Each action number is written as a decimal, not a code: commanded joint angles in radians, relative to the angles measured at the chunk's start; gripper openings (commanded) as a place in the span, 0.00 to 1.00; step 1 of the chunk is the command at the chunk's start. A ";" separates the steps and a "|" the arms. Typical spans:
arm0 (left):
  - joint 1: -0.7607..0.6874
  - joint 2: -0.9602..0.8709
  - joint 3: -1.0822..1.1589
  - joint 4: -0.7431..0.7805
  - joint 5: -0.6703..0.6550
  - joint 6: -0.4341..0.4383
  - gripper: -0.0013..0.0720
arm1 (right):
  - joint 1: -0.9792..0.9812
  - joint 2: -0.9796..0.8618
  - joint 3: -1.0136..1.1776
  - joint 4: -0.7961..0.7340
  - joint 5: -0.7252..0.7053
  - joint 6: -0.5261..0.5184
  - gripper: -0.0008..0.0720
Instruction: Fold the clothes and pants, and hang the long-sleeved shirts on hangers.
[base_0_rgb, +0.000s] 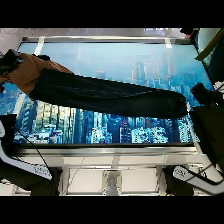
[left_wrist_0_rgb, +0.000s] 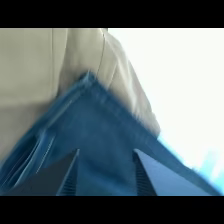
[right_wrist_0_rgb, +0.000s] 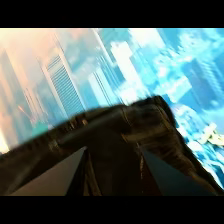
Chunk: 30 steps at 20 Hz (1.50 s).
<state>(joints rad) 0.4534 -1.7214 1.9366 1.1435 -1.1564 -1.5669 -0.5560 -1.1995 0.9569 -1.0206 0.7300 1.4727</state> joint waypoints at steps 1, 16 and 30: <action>0.005 0.144 -0.184 0.140 -0.161 0.049 0.50 | -0.080 0.236 -0.198 -0.080 0.105 -0.081 0.56; 0.003 0.385 -1.154 -0.230 0.698 0.009 0.54 | -0.110 0.514 -0.630 0.417 0.036 -0.328 0.64; 0.003 0.136 -1.010 -0.590 0.625 0.379 0.68 | -0.110 0.514 -0.630 0.418 0.040 -0.341 0.64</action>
<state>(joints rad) 0.4564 -1.5379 0.8970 0.5697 -0.5327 -1.2045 -0.6655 -0.6861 0.3271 -0.6052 0.7681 1.1328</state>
